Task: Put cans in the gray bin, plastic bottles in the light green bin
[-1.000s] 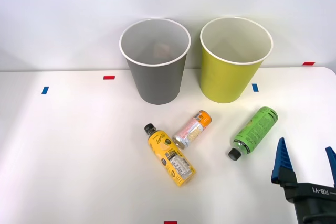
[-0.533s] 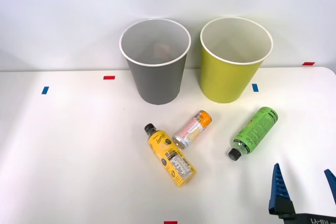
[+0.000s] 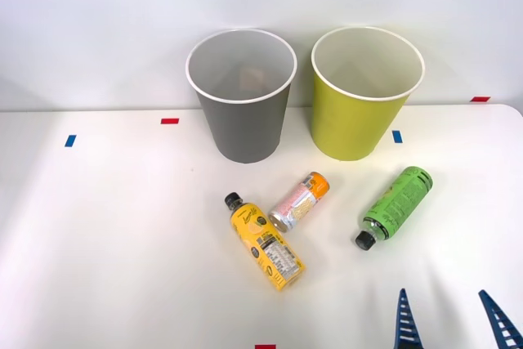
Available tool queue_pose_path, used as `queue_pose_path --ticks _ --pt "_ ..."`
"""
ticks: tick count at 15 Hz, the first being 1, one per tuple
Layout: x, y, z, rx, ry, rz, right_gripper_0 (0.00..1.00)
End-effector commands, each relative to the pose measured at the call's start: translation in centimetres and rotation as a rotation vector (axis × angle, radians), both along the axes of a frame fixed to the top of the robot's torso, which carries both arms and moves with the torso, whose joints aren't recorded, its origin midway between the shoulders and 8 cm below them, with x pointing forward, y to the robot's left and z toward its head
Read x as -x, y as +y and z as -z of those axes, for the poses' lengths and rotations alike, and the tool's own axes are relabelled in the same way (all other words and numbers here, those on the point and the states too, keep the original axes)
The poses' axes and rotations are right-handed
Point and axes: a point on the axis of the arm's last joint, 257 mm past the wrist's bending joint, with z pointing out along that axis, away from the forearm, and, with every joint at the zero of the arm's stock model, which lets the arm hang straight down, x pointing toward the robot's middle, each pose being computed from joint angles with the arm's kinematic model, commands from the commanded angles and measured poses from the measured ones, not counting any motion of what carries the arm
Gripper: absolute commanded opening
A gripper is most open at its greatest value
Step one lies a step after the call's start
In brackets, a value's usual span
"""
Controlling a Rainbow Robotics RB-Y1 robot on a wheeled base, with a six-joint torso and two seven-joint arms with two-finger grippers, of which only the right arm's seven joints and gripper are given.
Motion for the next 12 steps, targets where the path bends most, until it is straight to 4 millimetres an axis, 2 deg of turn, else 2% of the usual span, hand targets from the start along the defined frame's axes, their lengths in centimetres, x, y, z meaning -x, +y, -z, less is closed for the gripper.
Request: queue_pose_path --ticks 1,2,5,12 --pt "0.7 2.6 0.6 -0.006 0.023 -0.061 1.00" --pt "1.0 3.3 0.8 -0.004 0.032 -0.083 1.00" --pt "1.4 3.7 1.7 0.016 0.066 -0.097 1.00" --pt "1.5 3.7 1.7 0.019 0.068 -0.089 1.00"
